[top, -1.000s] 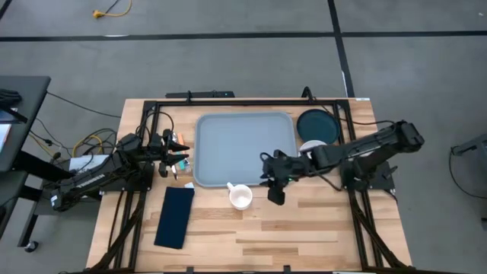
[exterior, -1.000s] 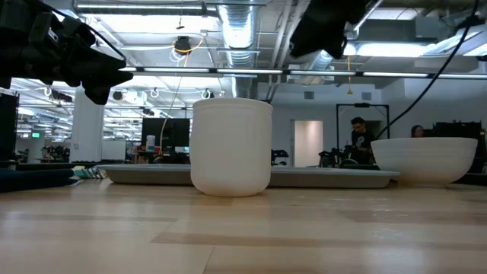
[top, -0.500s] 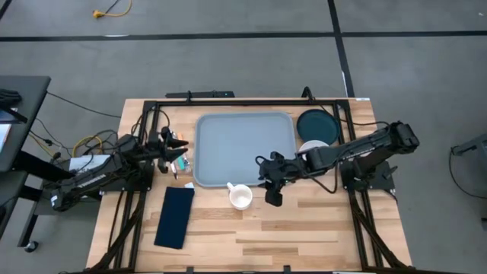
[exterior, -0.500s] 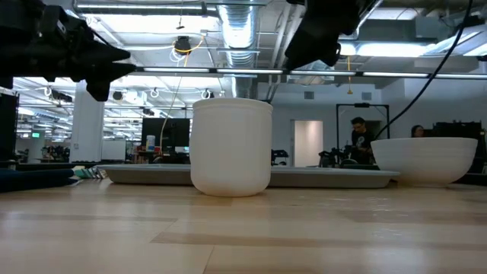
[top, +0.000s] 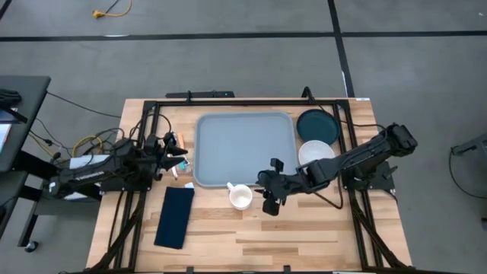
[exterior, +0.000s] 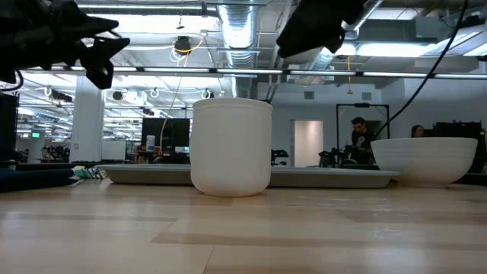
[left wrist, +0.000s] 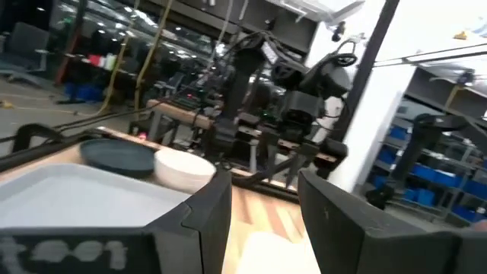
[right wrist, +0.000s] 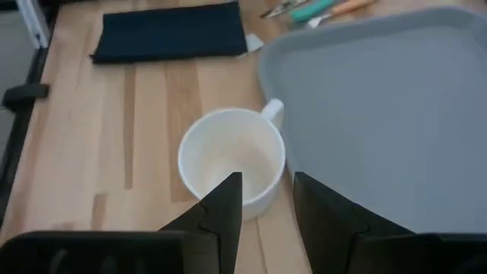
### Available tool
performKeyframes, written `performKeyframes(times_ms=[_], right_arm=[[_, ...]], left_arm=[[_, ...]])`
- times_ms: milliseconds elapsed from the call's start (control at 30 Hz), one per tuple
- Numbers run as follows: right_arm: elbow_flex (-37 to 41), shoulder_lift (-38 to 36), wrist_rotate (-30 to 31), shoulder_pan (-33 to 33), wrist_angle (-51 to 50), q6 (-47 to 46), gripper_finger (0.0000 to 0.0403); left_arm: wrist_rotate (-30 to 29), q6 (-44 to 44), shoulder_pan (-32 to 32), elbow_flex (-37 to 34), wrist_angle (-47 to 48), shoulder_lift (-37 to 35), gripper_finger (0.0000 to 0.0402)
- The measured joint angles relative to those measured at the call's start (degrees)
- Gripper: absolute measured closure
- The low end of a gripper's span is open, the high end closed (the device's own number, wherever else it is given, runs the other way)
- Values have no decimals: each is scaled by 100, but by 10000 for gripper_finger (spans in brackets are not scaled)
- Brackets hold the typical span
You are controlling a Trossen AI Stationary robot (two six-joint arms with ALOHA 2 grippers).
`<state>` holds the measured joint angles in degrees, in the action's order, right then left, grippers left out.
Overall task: Set up tray
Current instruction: Put the white cup on the top left corner of the gray tray
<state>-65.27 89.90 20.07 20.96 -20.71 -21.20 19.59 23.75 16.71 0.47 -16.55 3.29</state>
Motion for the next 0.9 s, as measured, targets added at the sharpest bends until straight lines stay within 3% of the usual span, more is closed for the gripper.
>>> performKeyframes(times_ms=[200,333,700,833,900], right_arm=[[12,14,541,261,-12,-198,290],[12,14,563,351,-48,-239,290],[12,14,829,370,-1155,-434,290],[12,12,955,459,-1866,-150,290],[12,12,1434,542,-2458,-242,290]], left_arm=[[-1238,64,-835,0,61,536,260],[-1682,67,-1221,70,24,1216,260],[-1928,63,-1673,1313,-485,3719,260],[-1588,63,-1676,1965,-434,4755,260],[-1317,61,-1674,2305,-349,5239,260]])
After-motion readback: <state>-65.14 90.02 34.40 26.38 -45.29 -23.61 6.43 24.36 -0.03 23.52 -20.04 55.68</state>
